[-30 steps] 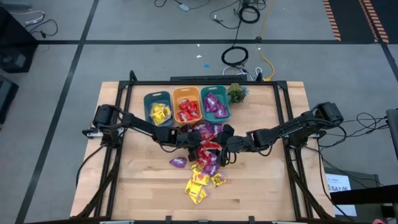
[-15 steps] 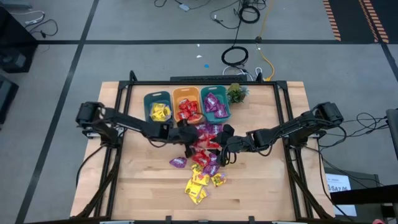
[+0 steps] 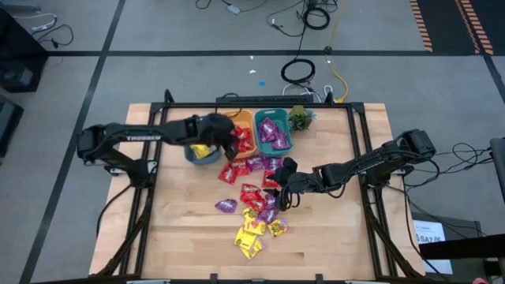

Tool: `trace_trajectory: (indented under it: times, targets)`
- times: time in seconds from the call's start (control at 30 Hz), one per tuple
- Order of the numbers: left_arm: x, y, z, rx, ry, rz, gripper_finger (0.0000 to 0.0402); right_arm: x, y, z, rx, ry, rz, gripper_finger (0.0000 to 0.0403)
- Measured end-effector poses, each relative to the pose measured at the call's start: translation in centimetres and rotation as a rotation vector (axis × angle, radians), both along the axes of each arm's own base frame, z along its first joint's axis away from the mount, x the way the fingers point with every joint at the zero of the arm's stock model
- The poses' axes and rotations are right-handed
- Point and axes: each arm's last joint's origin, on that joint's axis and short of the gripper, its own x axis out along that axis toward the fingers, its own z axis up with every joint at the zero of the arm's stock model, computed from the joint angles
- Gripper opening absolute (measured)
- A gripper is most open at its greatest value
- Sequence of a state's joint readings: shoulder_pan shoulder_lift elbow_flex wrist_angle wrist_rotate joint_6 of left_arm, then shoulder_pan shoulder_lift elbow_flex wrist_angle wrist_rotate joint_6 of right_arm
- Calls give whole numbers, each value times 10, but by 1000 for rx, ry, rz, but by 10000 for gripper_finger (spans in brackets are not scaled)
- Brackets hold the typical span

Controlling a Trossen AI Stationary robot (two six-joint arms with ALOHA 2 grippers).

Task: Sort candy
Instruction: Put the red candy into the yellow bin, then put the purple candy into the green bin

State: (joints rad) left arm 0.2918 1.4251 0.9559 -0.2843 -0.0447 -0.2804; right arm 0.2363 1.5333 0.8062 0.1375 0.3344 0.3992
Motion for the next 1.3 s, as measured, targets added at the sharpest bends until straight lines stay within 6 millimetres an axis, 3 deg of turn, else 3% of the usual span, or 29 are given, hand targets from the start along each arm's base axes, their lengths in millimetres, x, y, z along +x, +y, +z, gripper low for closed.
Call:
trace_trajectory:
  times: [0.23,0.37,0.63,0.8,1.03,1.3]
  targets:
    - [-3,27,-14,-55,29,83,46,0,0,0,-1,6,0,222]
    - [-5,32,-16,-67,44,103,69,0,1,-1,13,10,22,222]
    - [-6,31,-15,-76,47,88,74,-1,0,-1,1,19,23,222]
    - [-8,11,-9,-100,63,-23,75,-4,0,-6,-14,76,24,222]
    - [-12,-36,-11,-63,16,-195,75,-15,-3,-18,60,223,-67,222]
    - [-44,-83,-19,-51,-125,-272,75,-26,12,-24,18,328,0,222]
